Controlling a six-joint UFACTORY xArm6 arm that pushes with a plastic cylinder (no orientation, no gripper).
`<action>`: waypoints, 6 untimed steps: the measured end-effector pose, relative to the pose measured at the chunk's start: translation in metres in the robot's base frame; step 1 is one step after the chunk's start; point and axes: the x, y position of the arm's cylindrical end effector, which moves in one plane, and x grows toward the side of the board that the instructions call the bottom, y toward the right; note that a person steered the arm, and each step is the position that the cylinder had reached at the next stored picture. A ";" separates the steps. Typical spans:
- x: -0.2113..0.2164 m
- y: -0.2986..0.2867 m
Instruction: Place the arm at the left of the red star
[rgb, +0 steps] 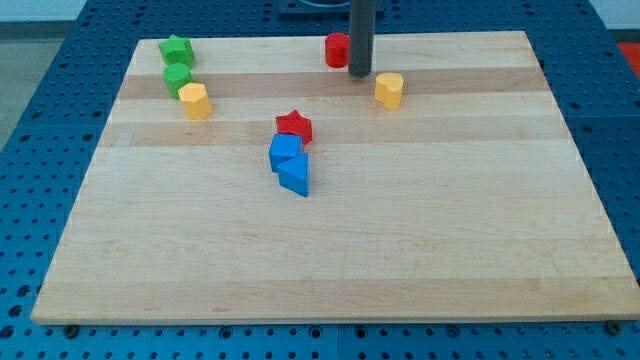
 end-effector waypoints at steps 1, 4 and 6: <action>0.007 -0.009; 0.042 -0.091; 0.086 -0.133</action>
